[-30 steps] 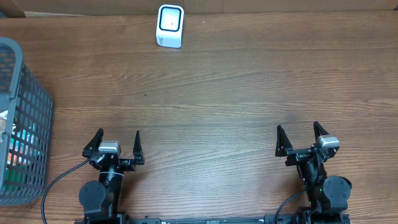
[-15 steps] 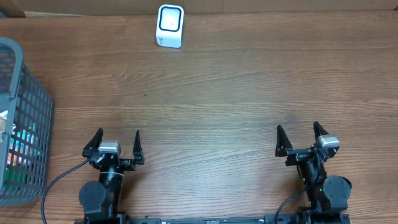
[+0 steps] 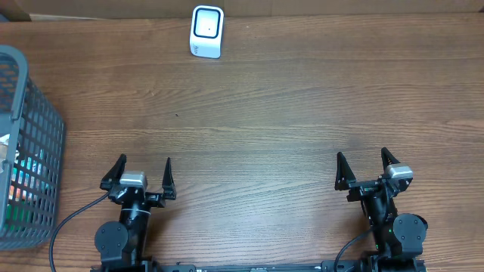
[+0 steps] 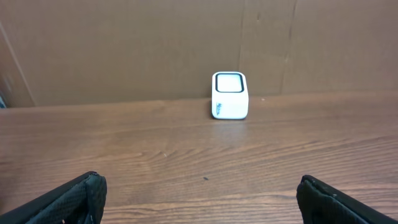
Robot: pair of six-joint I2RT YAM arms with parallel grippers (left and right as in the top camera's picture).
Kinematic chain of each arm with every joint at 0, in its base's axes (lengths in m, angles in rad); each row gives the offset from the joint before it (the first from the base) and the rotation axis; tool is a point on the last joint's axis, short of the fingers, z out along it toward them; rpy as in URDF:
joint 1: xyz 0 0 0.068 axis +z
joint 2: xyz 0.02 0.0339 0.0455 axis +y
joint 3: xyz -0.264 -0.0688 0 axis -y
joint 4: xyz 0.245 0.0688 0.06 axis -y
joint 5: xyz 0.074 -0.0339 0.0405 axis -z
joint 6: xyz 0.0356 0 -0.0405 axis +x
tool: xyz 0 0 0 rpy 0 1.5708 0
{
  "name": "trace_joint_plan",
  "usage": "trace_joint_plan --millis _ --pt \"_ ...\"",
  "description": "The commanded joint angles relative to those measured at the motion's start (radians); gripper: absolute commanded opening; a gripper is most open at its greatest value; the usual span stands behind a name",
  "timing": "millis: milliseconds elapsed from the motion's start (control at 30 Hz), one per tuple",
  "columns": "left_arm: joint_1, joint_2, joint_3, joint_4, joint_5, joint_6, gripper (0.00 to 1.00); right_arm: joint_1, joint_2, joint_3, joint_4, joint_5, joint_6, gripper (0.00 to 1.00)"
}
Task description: Scan the item barcode
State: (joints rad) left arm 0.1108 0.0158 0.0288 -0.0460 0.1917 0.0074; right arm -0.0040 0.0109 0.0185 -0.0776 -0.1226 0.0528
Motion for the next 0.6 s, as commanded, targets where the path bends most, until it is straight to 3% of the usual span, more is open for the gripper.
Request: trace_joint_plan --millis 0,267,567 --pt "-0.004 -0.009 0.065 -0.021 0.017 0.012 1.00 0.004 -0.008 -0.011 0.004 0.010 0.000 1.00" --pt "-0.004 0.077 0.211 -0.141 0.017 0.012 1.00 0.004 -0.008 -0.010 0.004 0.010 0.000 1.00" --pt "-0.004 0.377 0.433 -0.238 0.043 0.019 1.00 0.004 -0.008 -0.011 0.004 0.010 0.000 1.00"
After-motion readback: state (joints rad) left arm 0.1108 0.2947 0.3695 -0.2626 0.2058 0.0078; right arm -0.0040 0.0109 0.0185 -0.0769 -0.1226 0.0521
